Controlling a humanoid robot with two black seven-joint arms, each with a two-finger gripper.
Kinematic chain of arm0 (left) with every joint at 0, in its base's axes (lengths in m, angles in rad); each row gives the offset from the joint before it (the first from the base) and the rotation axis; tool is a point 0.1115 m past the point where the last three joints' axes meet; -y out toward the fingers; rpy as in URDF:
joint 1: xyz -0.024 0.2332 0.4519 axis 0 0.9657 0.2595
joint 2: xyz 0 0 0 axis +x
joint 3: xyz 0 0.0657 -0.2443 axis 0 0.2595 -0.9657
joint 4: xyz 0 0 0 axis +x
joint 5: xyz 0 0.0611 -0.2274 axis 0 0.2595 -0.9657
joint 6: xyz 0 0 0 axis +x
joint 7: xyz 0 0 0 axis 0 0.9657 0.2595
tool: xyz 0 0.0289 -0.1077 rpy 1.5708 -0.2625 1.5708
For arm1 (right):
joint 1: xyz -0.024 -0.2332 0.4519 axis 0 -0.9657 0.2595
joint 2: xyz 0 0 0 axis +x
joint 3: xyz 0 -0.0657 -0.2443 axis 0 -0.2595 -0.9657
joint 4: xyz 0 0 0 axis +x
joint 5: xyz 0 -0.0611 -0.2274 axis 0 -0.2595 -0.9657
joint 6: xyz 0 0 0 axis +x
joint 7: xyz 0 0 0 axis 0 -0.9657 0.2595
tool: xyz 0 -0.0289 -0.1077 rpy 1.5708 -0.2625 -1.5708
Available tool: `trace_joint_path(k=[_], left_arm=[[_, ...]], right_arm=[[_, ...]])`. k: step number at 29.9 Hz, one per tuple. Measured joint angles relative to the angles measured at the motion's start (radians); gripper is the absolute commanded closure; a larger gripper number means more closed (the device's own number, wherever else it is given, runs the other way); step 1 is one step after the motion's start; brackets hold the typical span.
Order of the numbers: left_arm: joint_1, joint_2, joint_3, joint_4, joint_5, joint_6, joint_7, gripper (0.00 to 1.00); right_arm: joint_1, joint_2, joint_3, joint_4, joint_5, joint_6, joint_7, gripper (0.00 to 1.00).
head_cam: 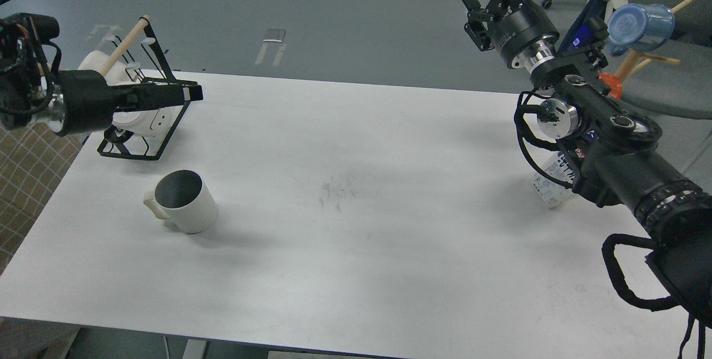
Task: Place cup and milk with both arms
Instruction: 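Move the left gripper down toward the white mug, then grasp the white mug with the left gripper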
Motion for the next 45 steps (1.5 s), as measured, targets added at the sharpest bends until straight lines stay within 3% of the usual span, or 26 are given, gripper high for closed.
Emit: trace_joint_path(k=[6, 10, 45], left_arm=[[0.086, 0.053, 0.0, 0.001, 0.228, 0.0, -0.07, 0.02], [0.093, 0.045, 0.0, 0.006, 0.334, 0.0, -0.087, 0.02], [0.071, -0.195, 0.043, 0.173, 0.354, 0.0, -0.03, 0.05]], right_arm=[[-0.021, -0.007, 0.002, 0.024, 0.0, 0.0, 0.0, 0.0], [-0.027, -0.012, 0.004, 0.03, 0.001, 0.0, 0.0, 0.0], [-0.063, -0.023, 0.008, 0.062, 0.001, -0.011, 0.0, 0.0]])
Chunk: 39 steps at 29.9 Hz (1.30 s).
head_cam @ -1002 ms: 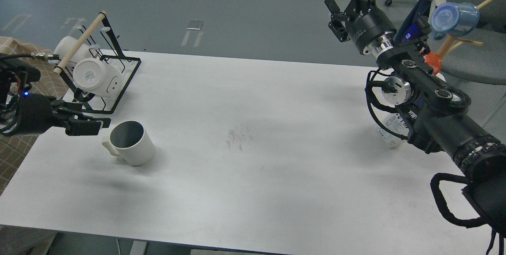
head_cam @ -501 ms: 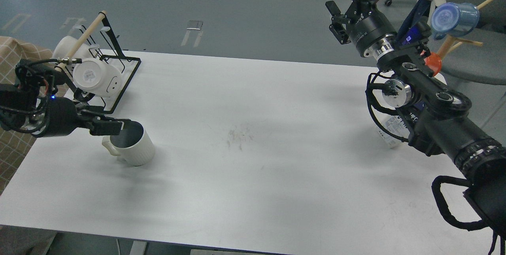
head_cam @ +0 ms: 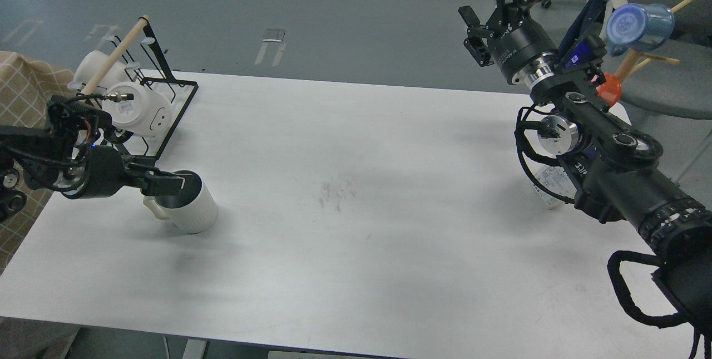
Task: Place cup and milk with both arms
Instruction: 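Grasp the white mug with the left gripper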
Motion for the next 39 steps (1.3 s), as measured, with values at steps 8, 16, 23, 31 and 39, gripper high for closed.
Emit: trace_joint_path(k=[8, 16, 23, 31, 39], left_arm=[[-0.001, -0.014, 0.02, 0.004, 0.0, 0.0, 0.0, 0.12], [0.003, -0.022, 0.021, 0.019, 0.0, 0.0, 0.005, 0.28], [0.009, -0.027, 0.021, 0.037, 0.0, 0.0, 0.005, 0.39], [0.012, -0.027, 0.023, 0.05, 0.0, 0.0, 0.005, 1.0], [0.015, -0.018, 0.022, 0.046, 0.011, 0.0, 0.003, 1.0]], right_arm=[[-0.007, -0.007, 0.002, 0.0, 0.0, 0.0, 0.0, 0.0], [-0.016, -0.012, 0.003, 0.002, 0.0, 0.0, 0.0, 0.0], [-0.022, -0.013, 0.014, 0.002, 0.0, 0.0, 0.0, 0.0], [-0.022, -0.018, 0.017, 0.002, 0.0, 0.0, 0.0, 0.0], [-0.023, -0.021, 0.017, 0.001, 0.0, 0.0, 0.0, 0.0]])
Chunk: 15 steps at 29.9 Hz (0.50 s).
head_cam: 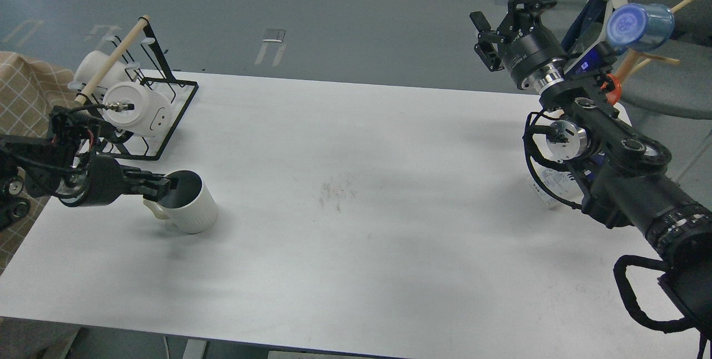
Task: Place cup and milk with both arms
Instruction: 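Grasp the white mug with the left gripper, then lift the mug and carry it toward the table center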
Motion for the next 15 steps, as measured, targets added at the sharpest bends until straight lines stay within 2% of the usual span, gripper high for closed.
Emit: trace_joint_path(k=[8, 15], left_arm=[[-0.022, 0.023, -0.001, -0.078, 0.003, 0.0, -0.006, 1.0], [-0.108, 0.084, -0.004, -0.286, 0.004, 0.0, -0.003, 1.0]], right_arm=[[0.0, -0.004, 0.001, 0.0, 0.0, 0.0, 0.0, 0.0], [0.011, -0.01, 0.016, -0.001, 0.0, -0.002, 0.0, 0.0]])
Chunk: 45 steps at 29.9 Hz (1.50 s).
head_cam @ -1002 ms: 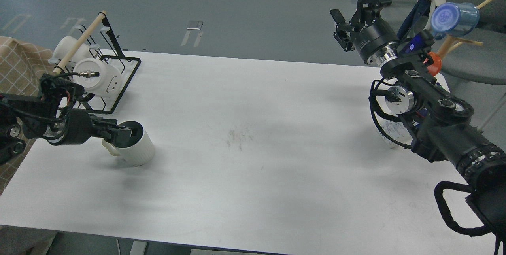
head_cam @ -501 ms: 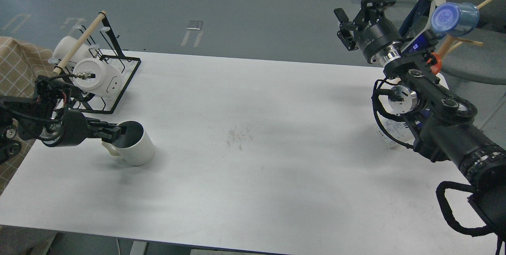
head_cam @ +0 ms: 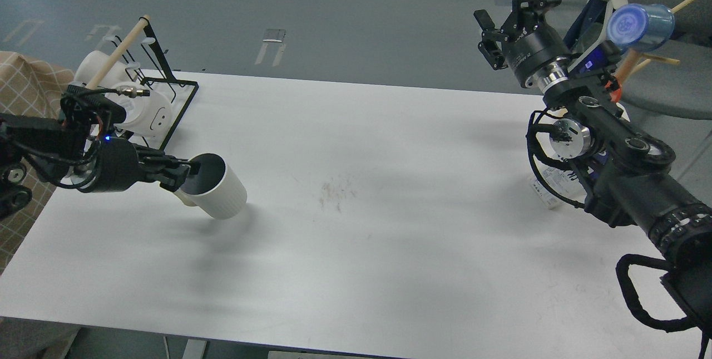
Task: Place cup and milk with both arms
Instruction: 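Lift the mug and carry it toward the table center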
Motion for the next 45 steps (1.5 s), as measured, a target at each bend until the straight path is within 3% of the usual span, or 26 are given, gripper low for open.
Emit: trace_joint_path(k=[5, 8, 13, 20, 28, 37, 45], left_arm=[[-0.103, -0.018, 0.0, -0.077, 0.0, 0.0, 0.008, 1.0], [-0.169, -0.094, 0.0, -0.079, 0.001, 0.0, 0.027, 1.0], [-0.224, -0.246, 0.003, -0.034, 0.02, 0.0, 0.065, 1.0], [-0.258, -0.445, 0.05, 0.086, 0.126, 0.0, 0.072, 1.0], [-0.363, -0.541, 0.258, 0.17, 0.139, 0.0, 0.074, 1.0], [-0.381, -0.64, 0.305, 0.235, 0.14, 0.0, 0.09, 1.0], [-0.43, -0.657, 0.409, 0.283, 0.128, 0.0, 0.09, 1.0]], right_arm=[[0.034, -0.004, 0.006, -0.003, 0.0, 0.0, 0.0, 0.0], [0.064, -0.003, 0.006, -0.008, -0.001, -0.003, 0.0, 0.0], [0.128, 0.005, 0.001, -0.021, -0.002, -0.028, 0.0, 0.0], [0.179, 0.047, -0.002, -0.046, -0.002, -0.032, 0.0, 0.0], [0.184, 0.07, -0.001, -0.047, -0.002, -0.036, 0.0, 0.0], [0.185, 0.078, 0.0, -0.046, -0.002, -0.037, 0.0, 0.0], [0.179, 0.091, -0.002, -0.045, -0.002, -0.035, 0.0, 0.0]])
